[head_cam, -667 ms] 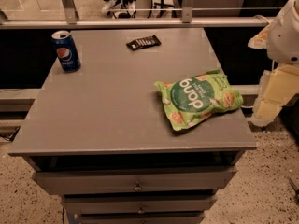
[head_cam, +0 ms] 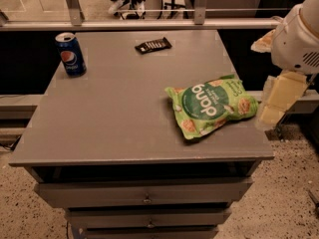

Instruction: Move green rice chip bag near pepsi can

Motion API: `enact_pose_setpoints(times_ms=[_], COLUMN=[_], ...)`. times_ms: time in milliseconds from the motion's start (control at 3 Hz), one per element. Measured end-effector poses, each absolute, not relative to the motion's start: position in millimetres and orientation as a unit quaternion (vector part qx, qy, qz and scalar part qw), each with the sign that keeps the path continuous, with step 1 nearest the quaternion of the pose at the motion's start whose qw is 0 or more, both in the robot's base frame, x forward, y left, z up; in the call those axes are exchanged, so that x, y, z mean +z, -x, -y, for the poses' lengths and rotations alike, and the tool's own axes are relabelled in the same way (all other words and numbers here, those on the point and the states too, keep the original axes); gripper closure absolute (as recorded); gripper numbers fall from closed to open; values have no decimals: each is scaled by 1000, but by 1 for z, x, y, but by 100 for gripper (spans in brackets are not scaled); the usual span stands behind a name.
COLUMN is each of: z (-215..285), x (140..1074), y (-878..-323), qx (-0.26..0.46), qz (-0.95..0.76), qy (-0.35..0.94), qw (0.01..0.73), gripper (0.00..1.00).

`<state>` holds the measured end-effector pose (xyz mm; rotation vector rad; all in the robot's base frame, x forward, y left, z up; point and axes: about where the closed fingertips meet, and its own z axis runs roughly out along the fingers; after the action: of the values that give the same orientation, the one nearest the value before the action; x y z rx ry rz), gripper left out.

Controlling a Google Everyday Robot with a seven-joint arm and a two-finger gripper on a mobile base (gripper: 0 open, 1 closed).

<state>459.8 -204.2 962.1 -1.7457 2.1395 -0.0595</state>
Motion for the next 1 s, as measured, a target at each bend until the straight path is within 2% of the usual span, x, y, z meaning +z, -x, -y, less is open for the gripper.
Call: enact_pose_setpoints(times_ms=[1000], z=[183], x=[891], y=[-554], qx=[6], qz=[-739], qy=[627], qw=[248], gripper=[0])
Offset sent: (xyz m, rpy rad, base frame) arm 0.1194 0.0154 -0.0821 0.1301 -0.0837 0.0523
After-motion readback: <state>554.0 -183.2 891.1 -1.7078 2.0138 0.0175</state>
